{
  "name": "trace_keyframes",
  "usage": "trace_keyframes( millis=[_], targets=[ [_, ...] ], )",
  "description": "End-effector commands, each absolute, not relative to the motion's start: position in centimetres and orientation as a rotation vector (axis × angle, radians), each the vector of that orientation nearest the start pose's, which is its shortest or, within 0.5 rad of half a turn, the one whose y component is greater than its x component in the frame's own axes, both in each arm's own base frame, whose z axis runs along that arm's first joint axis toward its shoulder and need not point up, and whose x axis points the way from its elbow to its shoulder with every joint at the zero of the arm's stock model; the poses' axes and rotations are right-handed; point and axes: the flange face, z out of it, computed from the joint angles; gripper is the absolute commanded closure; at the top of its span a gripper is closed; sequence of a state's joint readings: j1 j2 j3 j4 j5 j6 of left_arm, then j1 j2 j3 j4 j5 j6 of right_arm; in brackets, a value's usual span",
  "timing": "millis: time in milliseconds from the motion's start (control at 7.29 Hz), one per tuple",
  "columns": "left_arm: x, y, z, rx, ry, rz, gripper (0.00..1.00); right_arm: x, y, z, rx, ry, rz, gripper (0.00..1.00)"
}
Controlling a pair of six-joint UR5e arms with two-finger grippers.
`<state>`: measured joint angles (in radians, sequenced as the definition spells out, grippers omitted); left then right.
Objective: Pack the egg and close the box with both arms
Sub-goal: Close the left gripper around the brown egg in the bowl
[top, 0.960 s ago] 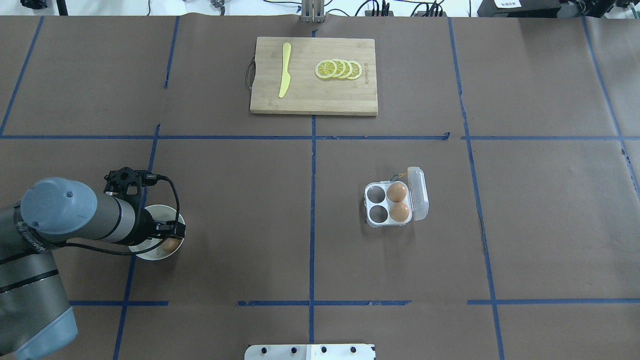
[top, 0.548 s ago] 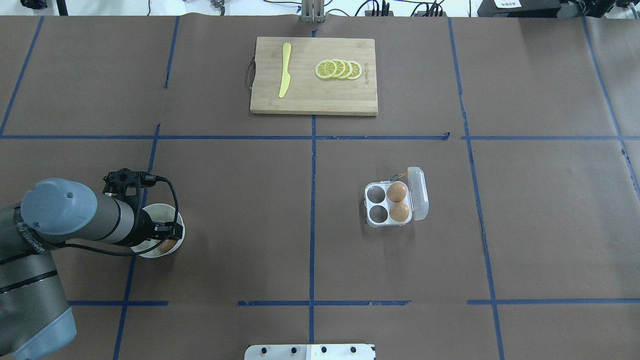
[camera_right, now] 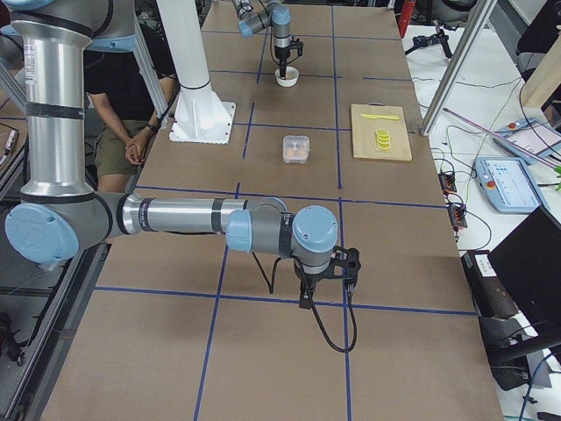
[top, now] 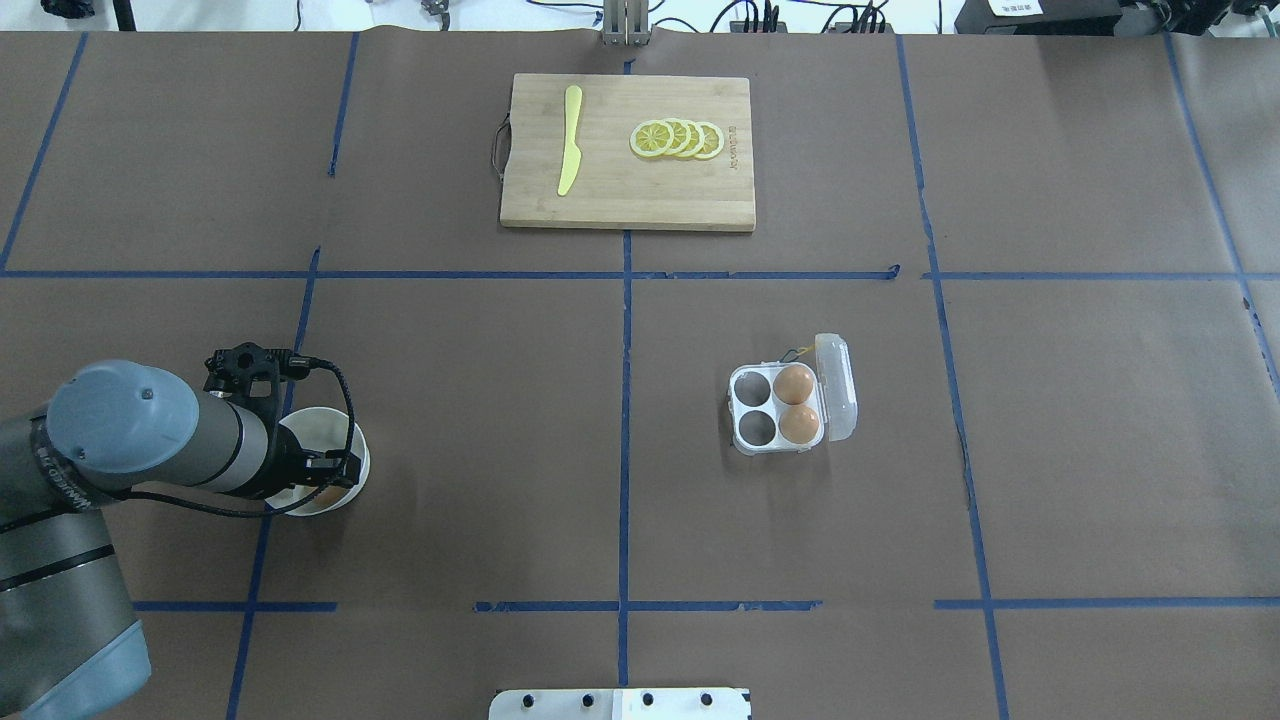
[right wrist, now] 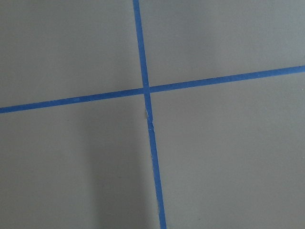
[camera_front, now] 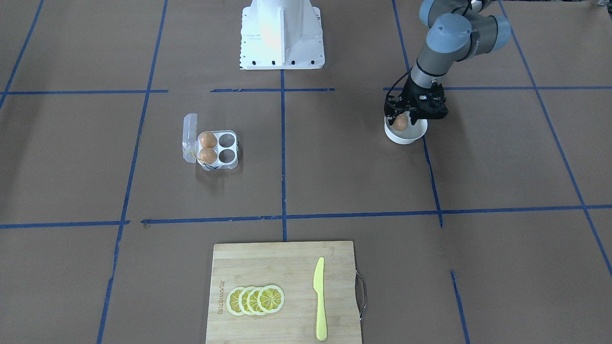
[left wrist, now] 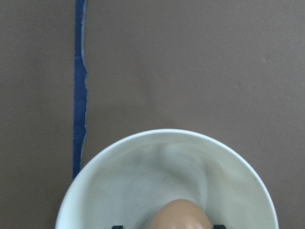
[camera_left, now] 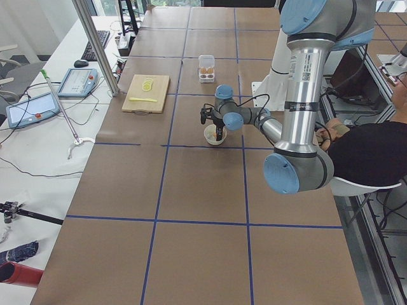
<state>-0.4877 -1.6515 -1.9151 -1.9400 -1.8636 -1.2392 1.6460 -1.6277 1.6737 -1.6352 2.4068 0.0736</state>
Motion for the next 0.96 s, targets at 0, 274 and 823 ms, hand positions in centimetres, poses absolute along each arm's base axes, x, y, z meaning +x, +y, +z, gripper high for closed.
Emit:
trace_keyframes(
  millis=[0,274,823],
  targets=[
    [41.9,-34.0,42.0,0.052,0.825,-0.032,0.32,9.4,-46.0,63.7,-0.015,-0.837,0.147,0.0],
    [41.9,-33.9,42.1,0.051,0.823,-0.034,0.37,9.4,-46.0,63.7,-0.015,-0.837,0.147,0.0],
    [41.2,-34.1,41.1,0.055,0.829,-0.047,1.0,9.4,-46.0,63.7,-0.015,-0.837,0.147,0.0]
  ],
)
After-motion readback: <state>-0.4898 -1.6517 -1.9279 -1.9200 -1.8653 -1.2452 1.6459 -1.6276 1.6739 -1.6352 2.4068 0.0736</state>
